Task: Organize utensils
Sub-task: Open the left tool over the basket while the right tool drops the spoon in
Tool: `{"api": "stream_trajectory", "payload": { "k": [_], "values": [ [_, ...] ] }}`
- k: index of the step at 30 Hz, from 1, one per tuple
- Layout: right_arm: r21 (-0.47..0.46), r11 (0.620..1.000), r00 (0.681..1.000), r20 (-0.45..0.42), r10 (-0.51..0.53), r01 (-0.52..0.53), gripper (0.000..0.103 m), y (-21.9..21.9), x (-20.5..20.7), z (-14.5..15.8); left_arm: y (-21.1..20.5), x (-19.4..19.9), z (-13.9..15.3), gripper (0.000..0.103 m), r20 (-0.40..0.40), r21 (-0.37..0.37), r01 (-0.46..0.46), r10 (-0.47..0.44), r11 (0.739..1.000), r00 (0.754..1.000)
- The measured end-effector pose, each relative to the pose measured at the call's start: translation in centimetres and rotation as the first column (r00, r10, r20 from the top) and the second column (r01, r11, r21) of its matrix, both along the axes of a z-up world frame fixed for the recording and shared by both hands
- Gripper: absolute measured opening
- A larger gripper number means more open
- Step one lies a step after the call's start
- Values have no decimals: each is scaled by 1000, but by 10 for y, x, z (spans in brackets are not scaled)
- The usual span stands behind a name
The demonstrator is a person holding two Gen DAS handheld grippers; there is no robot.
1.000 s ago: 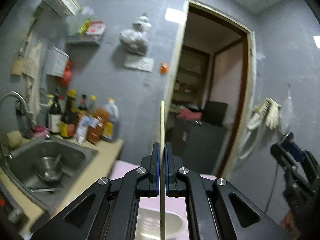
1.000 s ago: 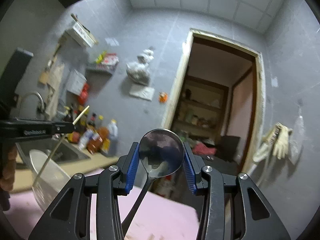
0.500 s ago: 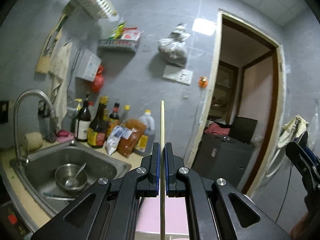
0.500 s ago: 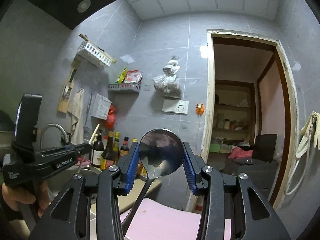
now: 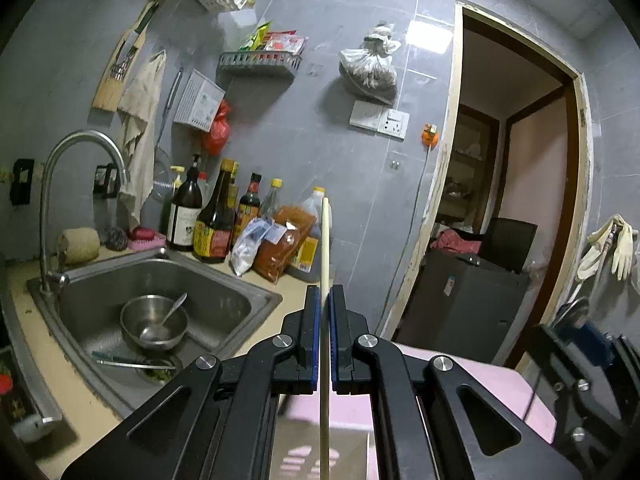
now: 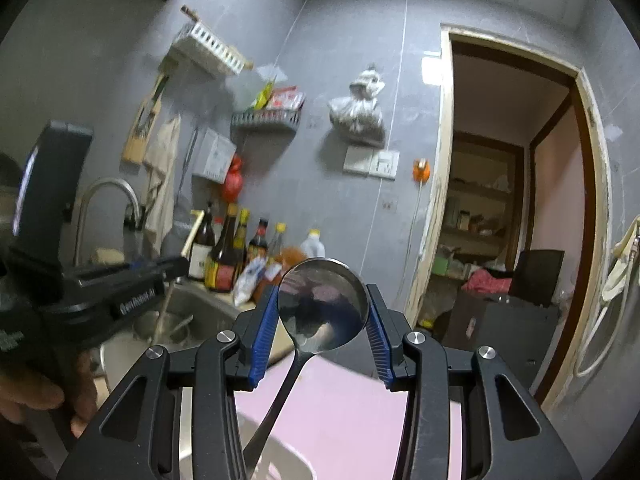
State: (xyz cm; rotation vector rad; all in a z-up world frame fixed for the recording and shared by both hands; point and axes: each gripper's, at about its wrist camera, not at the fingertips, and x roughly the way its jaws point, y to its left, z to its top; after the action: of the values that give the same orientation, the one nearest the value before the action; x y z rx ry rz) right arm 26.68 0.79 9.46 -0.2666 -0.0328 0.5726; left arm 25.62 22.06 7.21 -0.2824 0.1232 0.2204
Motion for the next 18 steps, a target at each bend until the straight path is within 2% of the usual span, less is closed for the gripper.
{"api": "stream_trajectory", "payload": {
  "k": [2, 7, 12, 14, 15, 18],
  "values": [
    [-11, 1000, 999, -34, 4, -5, 39, -3, 2, -5, -3, -2, -6, 2, -27, -5, 2, -2, 1000, 1000],
    [-7, 1000, 992, -127, 18, -19, 39, -12, 5, -9, -7, -7, -16, 3, -100, -72, 34, -41, 997, 994],
    [28, 999, 988, -144, 48, -44, 45, -25, -3, -2, -14, -17, -16, 5, -122, -105, 84, -96, 991, 988],
    [45, 998, 987, -151, 51, -45, 47, -32, -6, 2, -18, -22, -12, 12, -122, -105, 100, -113, 989, 986],
    [56, 997, 987, -153, 52, -44, 51, -36, -7, 4, -22, -26, -9, 19, -116, -98, 106, -117, 990, 986],
    [94, 995, 988, -146, 44, -30, 59, -53, -12, 14, -31, -34, 1, 32, -84, -92, 127, -134, 988, 987]
  ]
}}
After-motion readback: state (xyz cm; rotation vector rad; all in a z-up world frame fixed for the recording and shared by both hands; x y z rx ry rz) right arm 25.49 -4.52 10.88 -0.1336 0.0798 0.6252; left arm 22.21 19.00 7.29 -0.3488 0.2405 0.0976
